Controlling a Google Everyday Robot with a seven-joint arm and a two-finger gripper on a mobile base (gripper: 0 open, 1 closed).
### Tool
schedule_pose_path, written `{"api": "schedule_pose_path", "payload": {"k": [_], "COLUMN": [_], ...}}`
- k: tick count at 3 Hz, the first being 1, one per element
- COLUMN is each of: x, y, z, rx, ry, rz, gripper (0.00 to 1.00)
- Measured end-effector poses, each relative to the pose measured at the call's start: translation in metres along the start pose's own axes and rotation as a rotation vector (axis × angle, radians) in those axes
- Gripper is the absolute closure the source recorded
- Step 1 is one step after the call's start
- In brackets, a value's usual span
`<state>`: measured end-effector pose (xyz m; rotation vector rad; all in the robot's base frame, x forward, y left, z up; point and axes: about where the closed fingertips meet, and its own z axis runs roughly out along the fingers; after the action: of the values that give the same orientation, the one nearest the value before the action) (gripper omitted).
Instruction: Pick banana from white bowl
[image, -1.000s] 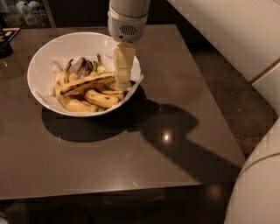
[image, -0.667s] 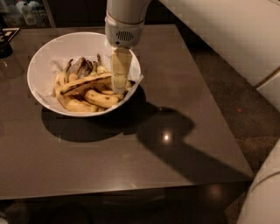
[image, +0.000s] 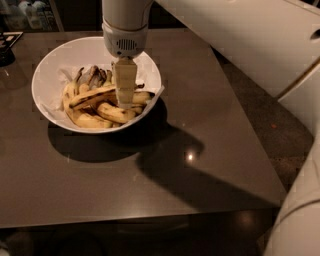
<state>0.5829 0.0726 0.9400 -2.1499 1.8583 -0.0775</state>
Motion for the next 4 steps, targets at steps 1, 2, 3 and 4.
{"api": "schedule_pose_path", "payload": {"k": [1, 2, 3, 4], "x": [-0.010, -0.016, -0.020, -0.021], "y": [-0.006, -0.013, -0.019, -0.024], "z": [0.001, 0.007, 0.016, 0.025], "rx": [0.000, -0.011, -0.038, -0.068], "ry": [0.007, 0.013, 0.018, 0.017], "rz": [-0.048, -0.082, -0.096, -0.095], "gripper": [0.13, 0.22, 0.31, 0.39]}}
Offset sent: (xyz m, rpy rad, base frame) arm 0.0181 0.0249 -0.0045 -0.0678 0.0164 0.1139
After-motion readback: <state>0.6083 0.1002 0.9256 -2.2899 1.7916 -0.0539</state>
